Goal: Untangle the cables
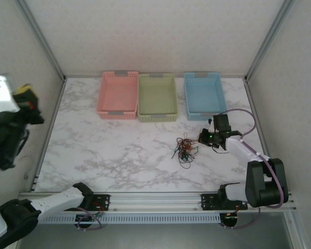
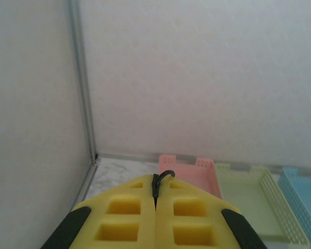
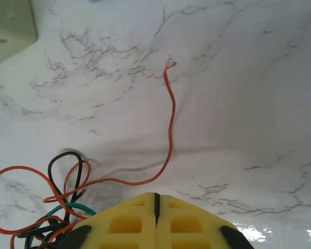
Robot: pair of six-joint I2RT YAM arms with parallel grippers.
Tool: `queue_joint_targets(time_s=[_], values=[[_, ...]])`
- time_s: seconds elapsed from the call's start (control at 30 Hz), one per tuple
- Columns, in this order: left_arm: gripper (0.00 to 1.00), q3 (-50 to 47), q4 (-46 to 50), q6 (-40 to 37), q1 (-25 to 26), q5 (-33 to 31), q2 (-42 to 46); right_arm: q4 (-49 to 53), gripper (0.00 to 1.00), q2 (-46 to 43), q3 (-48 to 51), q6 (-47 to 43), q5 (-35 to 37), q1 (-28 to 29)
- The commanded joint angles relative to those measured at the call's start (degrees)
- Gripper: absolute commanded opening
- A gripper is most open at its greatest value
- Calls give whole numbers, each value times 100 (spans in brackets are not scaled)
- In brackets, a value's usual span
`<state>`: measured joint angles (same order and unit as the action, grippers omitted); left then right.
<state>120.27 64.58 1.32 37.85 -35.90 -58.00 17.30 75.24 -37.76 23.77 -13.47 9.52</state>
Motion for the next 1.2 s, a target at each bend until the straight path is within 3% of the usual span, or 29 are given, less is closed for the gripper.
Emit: queue_joint_targets(time_s=[0.0,0.23,0.57,0.93,1.03,1.17], values=[[0,-41,-43,154,57,561,-80,21,0,-121,62,-23,-174,-11],[0,465,-10,327,56,1321,-485,19,5,-119,58,-35,-212,-9],[0,-1001,-549,606,56,1682,-305,108,6,-325,67,-41,-235,-5],[0,626,-1378,-212,-139,746,-1937,72,5,-379,117,-41,-250,-4],[0,1310,-1608,-335,-381,851,-2497,34,5,-352,143,-31,-290,-6],[0,1440,-2627,-440,-681,1277,-2768,-12,4,-365,204,-21,-294,-6]])
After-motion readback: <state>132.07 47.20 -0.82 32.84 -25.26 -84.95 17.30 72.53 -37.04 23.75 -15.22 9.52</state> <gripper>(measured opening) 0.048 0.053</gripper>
